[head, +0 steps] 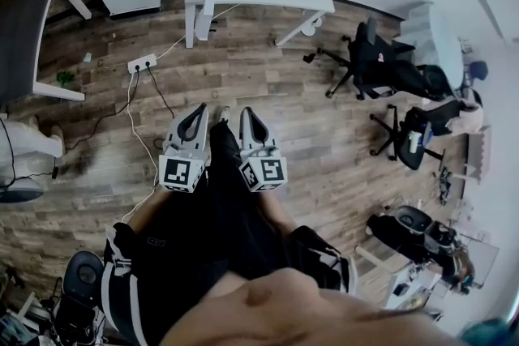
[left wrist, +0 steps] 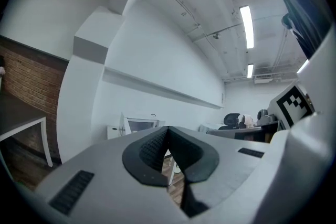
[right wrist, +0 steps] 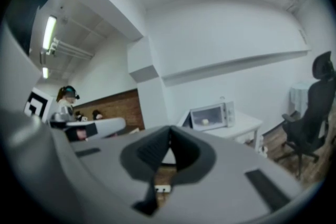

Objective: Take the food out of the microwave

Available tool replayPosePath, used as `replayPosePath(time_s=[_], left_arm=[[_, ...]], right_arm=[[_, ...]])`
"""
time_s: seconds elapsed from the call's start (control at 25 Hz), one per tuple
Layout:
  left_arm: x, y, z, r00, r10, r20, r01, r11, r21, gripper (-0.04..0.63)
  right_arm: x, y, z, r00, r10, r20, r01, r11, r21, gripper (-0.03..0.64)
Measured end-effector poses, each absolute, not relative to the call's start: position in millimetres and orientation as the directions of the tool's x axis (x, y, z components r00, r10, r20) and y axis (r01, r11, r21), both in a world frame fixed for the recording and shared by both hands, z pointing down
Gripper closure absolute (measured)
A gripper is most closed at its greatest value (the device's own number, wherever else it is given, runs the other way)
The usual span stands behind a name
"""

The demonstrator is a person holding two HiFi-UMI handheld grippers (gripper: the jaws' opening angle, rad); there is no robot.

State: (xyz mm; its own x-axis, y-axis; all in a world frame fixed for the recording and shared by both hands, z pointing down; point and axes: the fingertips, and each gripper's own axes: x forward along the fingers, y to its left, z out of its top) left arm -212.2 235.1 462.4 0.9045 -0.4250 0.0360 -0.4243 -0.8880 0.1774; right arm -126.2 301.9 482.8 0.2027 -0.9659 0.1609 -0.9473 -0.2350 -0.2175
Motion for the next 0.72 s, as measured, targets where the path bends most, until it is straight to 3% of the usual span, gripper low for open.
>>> replayPosePath(time_s=[0.72], left_arm=[[-17.7,150.5,450.7,0.853,-0.517,0.066,-0.52,-0.836,0.174,0.565]], right_arm=[[79.4,202.0,491.8,0.07,-0.987,0.147,-0.971,-0.101,-0.218,0.586]])
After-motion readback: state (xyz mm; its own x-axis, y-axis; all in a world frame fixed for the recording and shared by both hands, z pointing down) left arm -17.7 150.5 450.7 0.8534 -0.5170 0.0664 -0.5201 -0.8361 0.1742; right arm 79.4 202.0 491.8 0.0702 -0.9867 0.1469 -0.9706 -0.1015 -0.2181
